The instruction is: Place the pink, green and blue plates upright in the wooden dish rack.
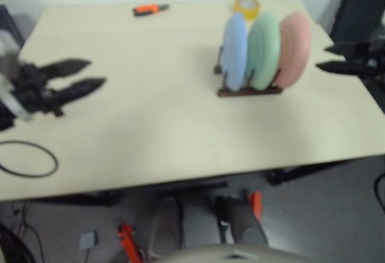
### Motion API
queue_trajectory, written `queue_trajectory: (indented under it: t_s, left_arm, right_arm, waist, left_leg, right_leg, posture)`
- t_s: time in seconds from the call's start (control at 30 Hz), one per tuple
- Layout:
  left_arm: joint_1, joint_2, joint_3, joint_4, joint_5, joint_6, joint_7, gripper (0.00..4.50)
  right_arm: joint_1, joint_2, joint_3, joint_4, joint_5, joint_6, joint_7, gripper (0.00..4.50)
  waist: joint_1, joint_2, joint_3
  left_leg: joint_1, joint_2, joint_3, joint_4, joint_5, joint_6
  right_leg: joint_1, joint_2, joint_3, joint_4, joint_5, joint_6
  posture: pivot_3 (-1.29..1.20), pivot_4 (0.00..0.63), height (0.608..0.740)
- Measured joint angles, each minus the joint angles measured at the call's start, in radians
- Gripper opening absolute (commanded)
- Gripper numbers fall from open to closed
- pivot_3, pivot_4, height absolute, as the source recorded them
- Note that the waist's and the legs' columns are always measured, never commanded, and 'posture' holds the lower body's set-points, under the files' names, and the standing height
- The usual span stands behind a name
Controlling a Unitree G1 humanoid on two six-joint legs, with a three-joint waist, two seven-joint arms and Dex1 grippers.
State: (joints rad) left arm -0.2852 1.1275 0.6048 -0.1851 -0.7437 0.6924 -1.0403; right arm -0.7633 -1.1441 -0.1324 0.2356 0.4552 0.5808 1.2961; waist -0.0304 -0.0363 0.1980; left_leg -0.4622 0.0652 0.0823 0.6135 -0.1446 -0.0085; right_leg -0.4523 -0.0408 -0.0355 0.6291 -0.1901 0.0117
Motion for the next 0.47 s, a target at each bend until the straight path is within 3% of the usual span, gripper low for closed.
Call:
queue_trajectory:
  t_s: [0.1, 0.47]
  left_arm:
    - [-0.020, 0.048, 0.013, 0.047, 0.008, -0.016, -0.042, 2.57]
    - [-0.017, 0.047, -0.009, 0.041, 0.019, -0.022, -0.061, 2.57]
  right_arm:
    - [0.000, -0.002, -0.044, -0.019, 0.028, -0.001, 0.012, 2.69]
    - [0.005, 0.045, -0.034, -0.145, 0.067, 0.030, 0.003, 2.69]
  waist:
    - [-0.003, 0.000, 0.000]
    - [0.002, 0.000, 0.000]
  left_leg:
    - [0.003, 0.000, 0.000, -0.001, -0.002, -0.003]
    - [-0.001, -0.001, 0.004, -0.001, -0.002, -0.004]
  right_leg:
    - [0.000, -0.001, 0.000, 0.000, 0.000, 0.000]
    - [-0.003, -0.009, -0.002, 0.000, 0.000, 0.001]
  posture:
    - [0.00, 0.150, 0.740]
    - [0.00, 0.150, 0.740]
